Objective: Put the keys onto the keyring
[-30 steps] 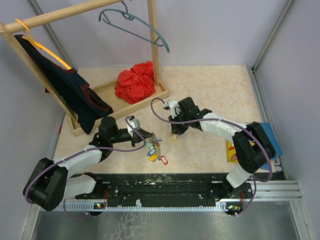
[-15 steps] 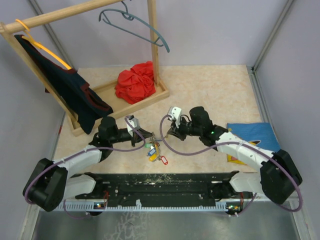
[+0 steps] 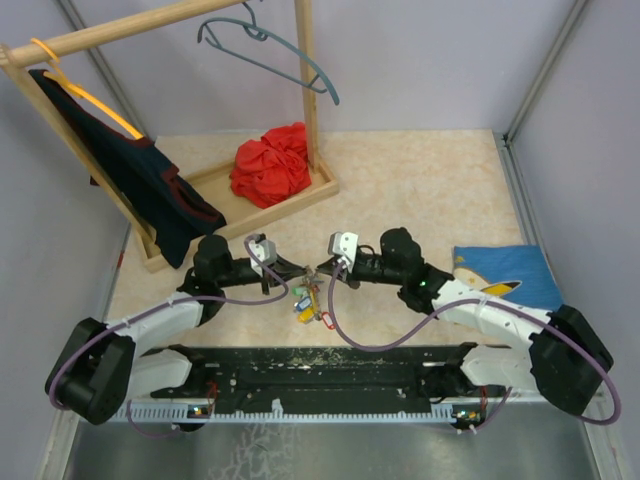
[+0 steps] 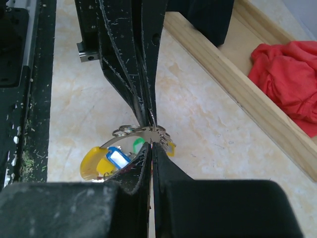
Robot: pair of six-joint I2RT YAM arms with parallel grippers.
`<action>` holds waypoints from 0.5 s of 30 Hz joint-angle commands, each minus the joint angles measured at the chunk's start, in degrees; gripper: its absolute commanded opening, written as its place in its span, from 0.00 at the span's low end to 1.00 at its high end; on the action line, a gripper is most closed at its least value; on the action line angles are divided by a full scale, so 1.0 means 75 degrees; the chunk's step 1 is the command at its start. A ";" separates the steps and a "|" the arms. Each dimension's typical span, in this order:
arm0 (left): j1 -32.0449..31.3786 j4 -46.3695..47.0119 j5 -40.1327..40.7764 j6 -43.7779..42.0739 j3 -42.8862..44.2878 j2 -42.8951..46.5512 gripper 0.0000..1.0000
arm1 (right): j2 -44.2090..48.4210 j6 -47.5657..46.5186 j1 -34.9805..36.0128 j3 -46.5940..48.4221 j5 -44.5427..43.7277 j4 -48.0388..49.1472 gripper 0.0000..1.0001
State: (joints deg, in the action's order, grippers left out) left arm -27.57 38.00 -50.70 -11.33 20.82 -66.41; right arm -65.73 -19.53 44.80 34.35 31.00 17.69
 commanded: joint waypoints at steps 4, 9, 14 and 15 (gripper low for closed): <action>0.0100 0.0661 -0.0703 0.0184 -0.0016 0.0009 0.00 | -0.0147 -0.0262 0.0138 -0.0057 -0.0085 0.0931 0.00; 0.0124 0.0721 -0.0922 0.0243 0.0034 -0.0108 0.00 | -0.0271 -0.0348 0.0185 -0.0021 -0.0123 0.0875 0.00; 0.0134 0.0720 -0.0943 0.0257 0.0043 -0.0103 0.00 | -0.0295 -0.0373 0.0237 0.0058 0.0038 0.0789 0.00; 0.0133 0.0722 -0.0924 0.0264 0.0048 -0.0107 0.00 | -0.0293 -0.0373 0.0241 0.0087 0.0064 0.0747 0.00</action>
State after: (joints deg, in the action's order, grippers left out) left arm -26.87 40.27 -55.72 -9.98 20.73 -67.13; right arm -67.99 -21.50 45.78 33.63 30.02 20.56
